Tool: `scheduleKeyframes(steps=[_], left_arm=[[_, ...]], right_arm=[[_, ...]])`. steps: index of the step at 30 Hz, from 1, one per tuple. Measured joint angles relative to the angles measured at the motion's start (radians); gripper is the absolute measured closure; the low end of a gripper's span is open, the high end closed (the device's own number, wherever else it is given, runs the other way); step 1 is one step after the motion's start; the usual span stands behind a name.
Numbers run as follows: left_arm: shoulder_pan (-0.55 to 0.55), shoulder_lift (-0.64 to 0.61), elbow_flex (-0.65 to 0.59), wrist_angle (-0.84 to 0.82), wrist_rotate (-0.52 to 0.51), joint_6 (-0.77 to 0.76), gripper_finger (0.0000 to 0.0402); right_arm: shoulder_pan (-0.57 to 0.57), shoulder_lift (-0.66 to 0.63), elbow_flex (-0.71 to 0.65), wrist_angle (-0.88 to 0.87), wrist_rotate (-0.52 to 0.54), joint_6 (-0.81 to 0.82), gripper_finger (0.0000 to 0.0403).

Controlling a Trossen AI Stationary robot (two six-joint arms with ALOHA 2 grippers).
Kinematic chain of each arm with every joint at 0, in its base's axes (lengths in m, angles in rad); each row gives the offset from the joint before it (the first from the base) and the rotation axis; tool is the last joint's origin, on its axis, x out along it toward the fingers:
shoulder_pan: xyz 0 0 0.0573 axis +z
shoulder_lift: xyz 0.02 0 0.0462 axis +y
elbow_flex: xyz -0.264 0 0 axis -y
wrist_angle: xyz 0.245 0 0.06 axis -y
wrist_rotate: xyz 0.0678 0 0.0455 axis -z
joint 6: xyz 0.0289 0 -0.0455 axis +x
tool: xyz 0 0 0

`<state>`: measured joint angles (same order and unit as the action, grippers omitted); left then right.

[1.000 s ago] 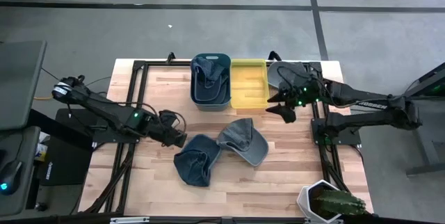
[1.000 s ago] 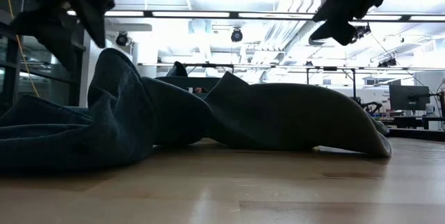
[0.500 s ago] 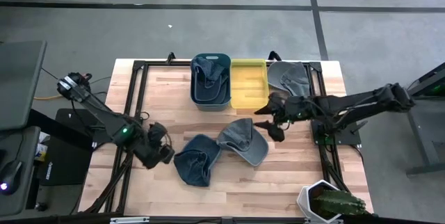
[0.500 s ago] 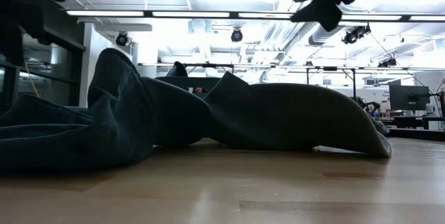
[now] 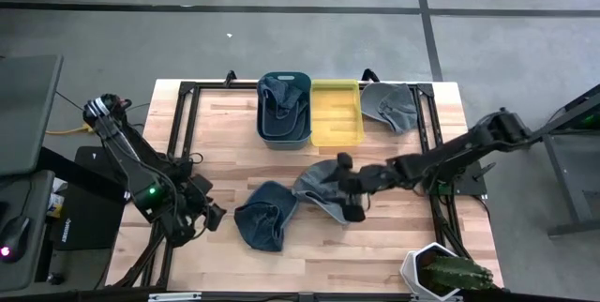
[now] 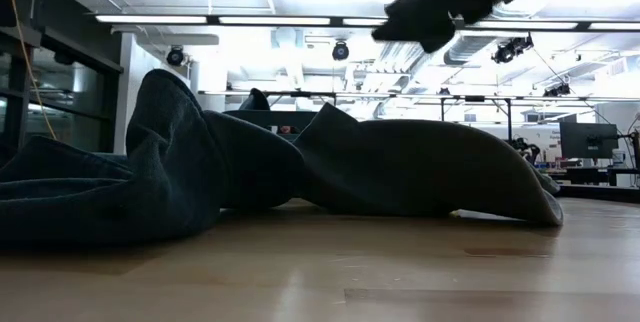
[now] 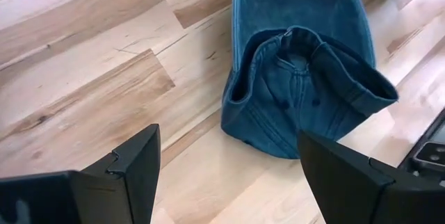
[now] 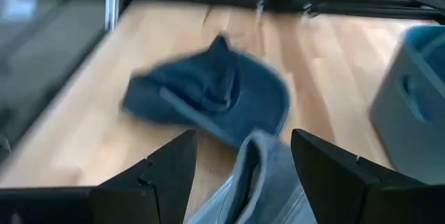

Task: Pick & Place hat
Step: Put the black cap into the blue bin

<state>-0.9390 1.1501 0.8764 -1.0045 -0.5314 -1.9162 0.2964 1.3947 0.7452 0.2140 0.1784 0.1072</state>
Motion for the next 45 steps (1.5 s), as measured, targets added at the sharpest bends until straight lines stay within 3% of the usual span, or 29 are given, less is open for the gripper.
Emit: scheduleKeyframes(steps=[7, 14, 29, 39, 45], left_arm=[[-0.011, 0.0, -0.063, 0.124, -0.002, -0.053, 0.0122], [-0.011, 0.0, -0.072, 0.188, -0.031, -0.052, 0.0122], [-0.011, 0.0, -0.072, 0.194, -0.038, -0.053, 0.0122], [-0.011, 0.0, -0.072, 0.194, -0.037, -0.048, 0.0122], [-0.011, 0.0, -0.072, 0.193, -0.037, -0.045, 0.0122]], right_arm=[[0.077, 0.162, 0.01, 0.057, 0.082, -0.313, 0.0174], [0.099, 0.313, 0.161, 0.058, 0.161, -0.585, 0.0174], [0.089, 0.625, 0.401, 0.02, 0.153, -0.613, 0.0174], [0.056, 0.653, 0.432, 0.011, 0.15, -0.594, 0.0177], [0.041, 0.653, 0.432, -0.013, 0.145, -0.5, 0.0223]])
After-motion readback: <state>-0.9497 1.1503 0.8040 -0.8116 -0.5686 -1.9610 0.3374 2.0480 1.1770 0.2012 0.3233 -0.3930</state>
